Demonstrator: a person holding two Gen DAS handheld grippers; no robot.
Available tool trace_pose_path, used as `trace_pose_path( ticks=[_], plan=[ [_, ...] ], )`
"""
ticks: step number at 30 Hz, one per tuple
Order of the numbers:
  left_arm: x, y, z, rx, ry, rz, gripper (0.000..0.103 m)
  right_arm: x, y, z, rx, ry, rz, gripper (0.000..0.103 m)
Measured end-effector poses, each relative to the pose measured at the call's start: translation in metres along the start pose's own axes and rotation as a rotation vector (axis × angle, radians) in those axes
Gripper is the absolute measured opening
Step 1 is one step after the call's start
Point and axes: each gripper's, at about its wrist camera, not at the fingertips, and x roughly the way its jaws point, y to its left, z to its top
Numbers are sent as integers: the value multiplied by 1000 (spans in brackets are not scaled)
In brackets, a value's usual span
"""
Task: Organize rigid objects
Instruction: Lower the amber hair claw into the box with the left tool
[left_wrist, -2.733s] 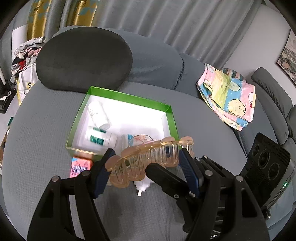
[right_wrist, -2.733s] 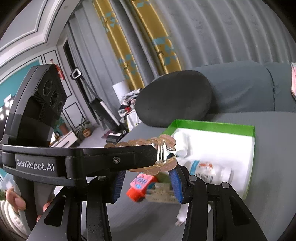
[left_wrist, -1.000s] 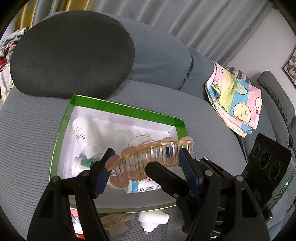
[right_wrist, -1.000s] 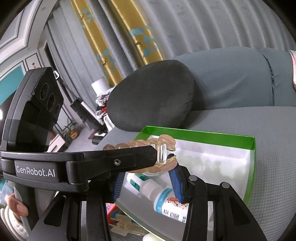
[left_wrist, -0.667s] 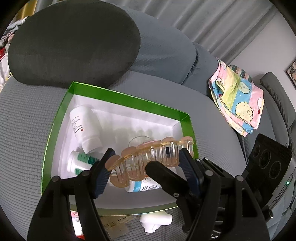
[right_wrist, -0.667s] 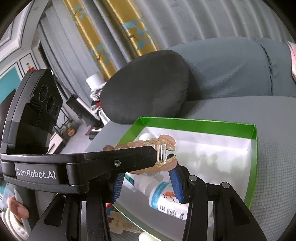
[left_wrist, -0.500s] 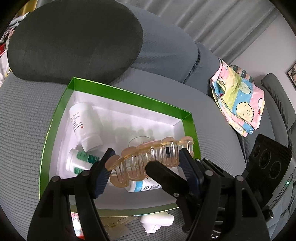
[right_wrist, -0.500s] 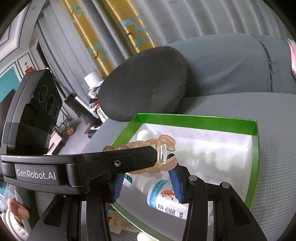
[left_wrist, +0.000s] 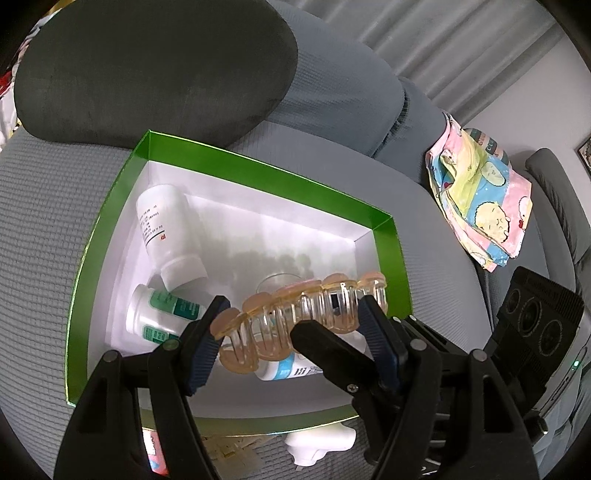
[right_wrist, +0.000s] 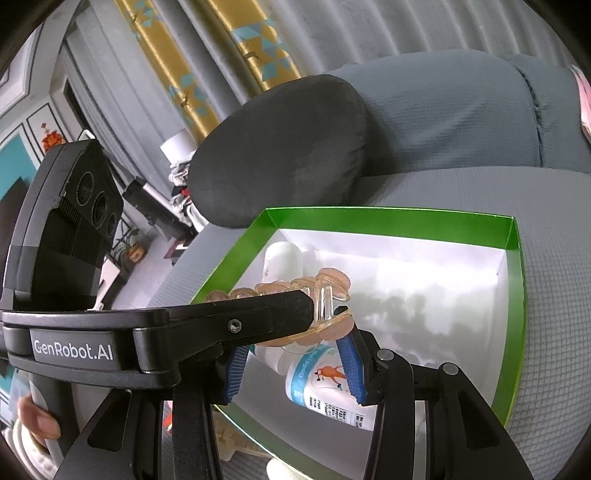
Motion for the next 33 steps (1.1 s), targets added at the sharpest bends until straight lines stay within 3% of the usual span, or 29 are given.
trace_pose_path(
  ticks=[33],
  plan=[
    [10,8,5,-22,17,-3,72,8,-1,-1,15,22,-35,48]
  ],
)
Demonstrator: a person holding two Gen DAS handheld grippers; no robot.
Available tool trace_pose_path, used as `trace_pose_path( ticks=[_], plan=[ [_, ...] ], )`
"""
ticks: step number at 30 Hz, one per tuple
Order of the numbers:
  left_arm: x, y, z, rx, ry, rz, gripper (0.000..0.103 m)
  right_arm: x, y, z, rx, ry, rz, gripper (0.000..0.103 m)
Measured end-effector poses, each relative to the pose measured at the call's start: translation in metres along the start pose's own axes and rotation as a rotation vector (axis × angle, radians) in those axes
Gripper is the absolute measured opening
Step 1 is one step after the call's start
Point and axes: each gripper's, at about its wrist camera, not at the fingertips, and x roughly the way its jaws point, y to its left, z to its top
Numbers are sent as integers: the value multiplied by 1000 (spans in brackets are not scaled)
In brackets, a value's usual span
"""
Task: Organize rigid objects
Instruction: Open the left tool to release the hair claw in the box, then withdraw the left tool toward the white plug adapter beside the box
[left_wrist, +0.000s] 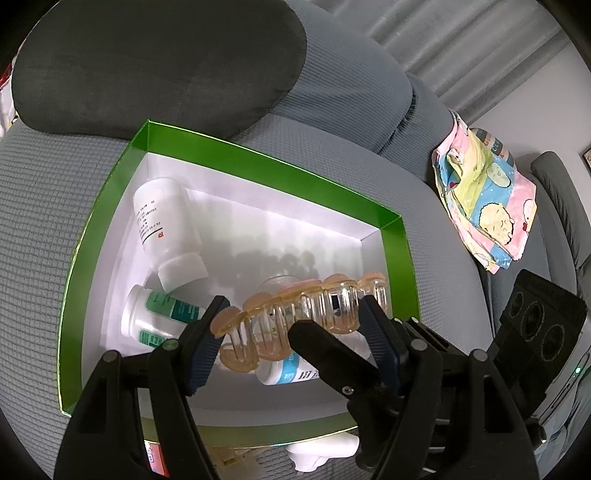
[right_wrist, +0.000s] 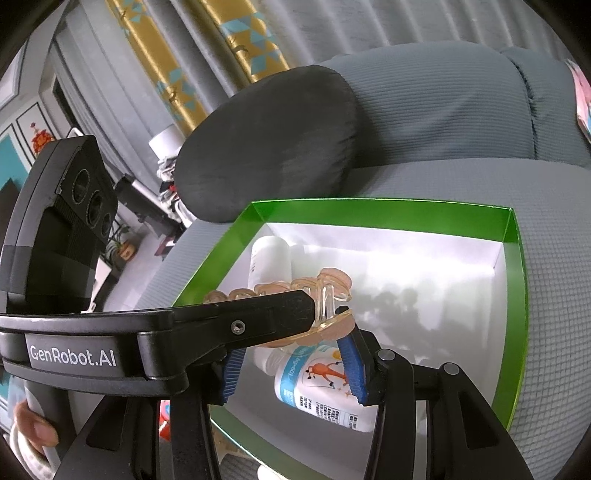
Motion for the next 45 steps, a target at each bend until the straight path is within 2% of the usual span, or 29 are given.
trace_pose_path(
  ticks=[8,15,19,21,22,23,26,31,37,43,45],
  plan=[
    [0,0,1,-6,3,0,73,1,0,2,0,2,-10,48],
    [-1,-2,2,1,4,32,75,6,2,6,-14,17,-50,48],
    [0,2,2,-3,6,72,82,5,4,6,-29,18,-87,48],
    [-2,3,1,-10,4,73,82,4,6,6,-45,14,-115,52],
    [-3,2,1,-9,1,78,83,2,6,6,-51,8,-139,58],
    [-5,2,0,-7,-6,84,85,-1,6,5,-62,0,-157,64],
    [-13,-3,0,8,-30,108,89,-13,6,5,-80,-16,-166,64],
    [-31,-13,-6,43,-82,143,90,-37,9,0,-113,-45,-209,64],
    [-59,-21,-27,92,-156,204,90,-74,14,-15,-142,-93,-269,64],
    [-90,-24,-59,114,-223,241,90,-115,20,-35,-118,-127,-257,66],
    [-98,-23,-71,123,-234,265,90,-125,23,-41,-111,-132,-252,71]
  ],
)
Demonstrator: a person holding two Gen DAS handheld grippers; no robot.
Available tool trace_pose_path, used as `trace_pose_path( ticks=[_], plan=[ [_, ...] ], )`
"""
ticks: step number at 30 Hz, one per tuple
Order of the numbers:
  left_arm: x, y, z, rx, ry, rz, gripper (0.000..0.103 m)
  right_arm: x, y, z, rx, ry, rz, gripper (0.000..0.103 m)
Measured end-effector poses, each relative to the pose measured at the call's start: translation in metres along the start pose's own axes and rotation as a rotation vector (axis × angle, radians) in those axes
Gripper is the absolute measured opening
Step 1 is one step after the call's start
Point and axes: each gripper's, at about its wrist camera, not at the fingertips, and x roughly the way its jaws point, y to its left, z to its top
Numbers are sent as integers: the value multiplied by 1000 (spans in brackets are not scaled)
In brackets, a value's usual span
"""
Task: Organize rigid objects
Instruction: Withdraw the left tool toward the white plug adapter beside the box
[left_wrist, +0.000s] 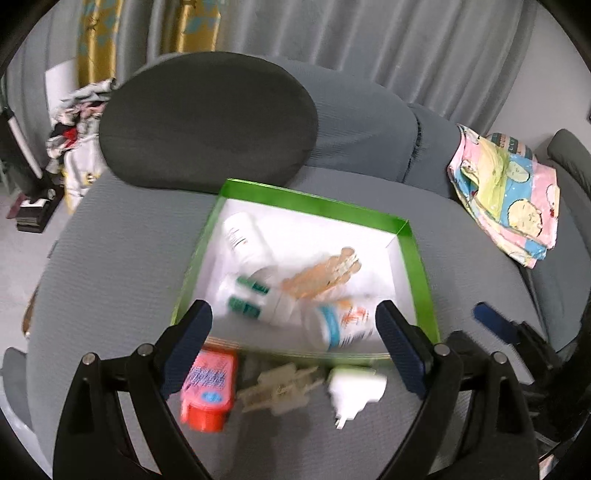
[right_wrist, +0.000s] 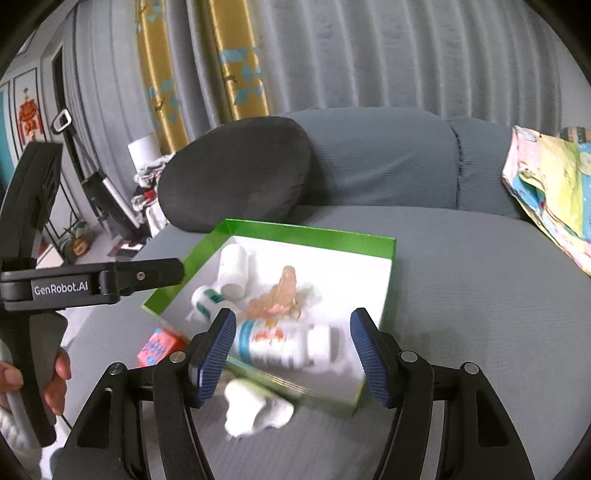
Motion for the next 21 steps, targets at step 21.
trace_pose_path(
  ticks=[21],
  plan=[
    [-67,11,-117,-65,35,59,90,-34,10,-81,65,126,117,80]
  ],
)
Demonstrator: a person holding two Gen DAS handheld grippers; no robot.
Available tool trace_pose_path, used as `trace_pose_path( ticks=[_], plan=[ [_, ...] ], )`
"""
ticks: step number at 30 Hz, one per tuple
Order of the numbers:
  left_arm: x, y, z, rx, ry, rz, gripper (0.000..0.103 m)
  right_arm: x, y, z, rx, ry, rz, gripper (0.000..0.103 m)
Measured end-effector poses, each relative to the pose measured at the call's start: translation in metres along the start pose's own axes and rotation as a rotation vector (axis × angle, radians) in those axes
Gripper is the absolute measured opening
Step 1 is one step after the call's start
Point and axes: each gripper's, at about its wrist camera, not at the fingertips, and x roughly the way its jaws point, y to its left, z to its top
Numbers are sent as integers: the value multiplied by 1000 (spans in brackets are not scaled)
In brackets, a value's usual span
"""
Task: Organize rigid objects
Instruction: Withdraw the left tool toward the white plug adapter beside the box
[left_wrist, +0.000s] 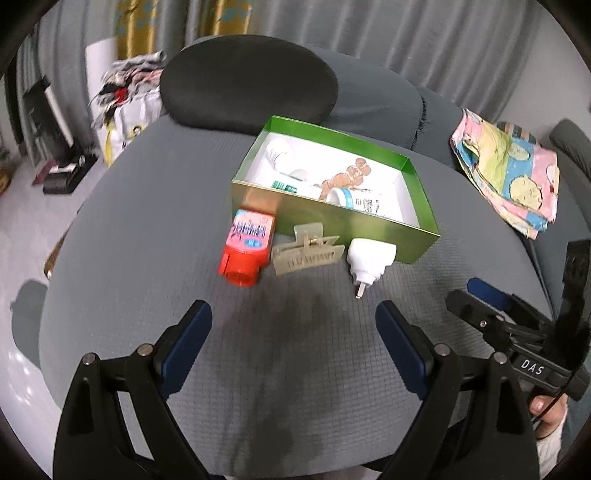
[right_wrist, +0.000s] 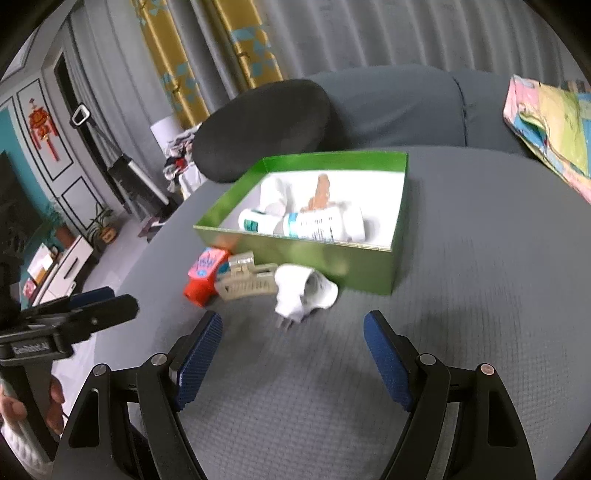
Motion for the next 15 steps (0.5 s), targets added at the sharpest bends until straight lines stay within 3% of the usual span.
trace_pose_path(
  ticks=[4,15],
  plan=[
    [7,-1,-4,-52,33,-24,90,-2,-7,-9,-5,6,-11,80],
    [35,-15,-12,-56,119,-73,90,5,-16,-35,-19,22,-12,80]
  ],
)
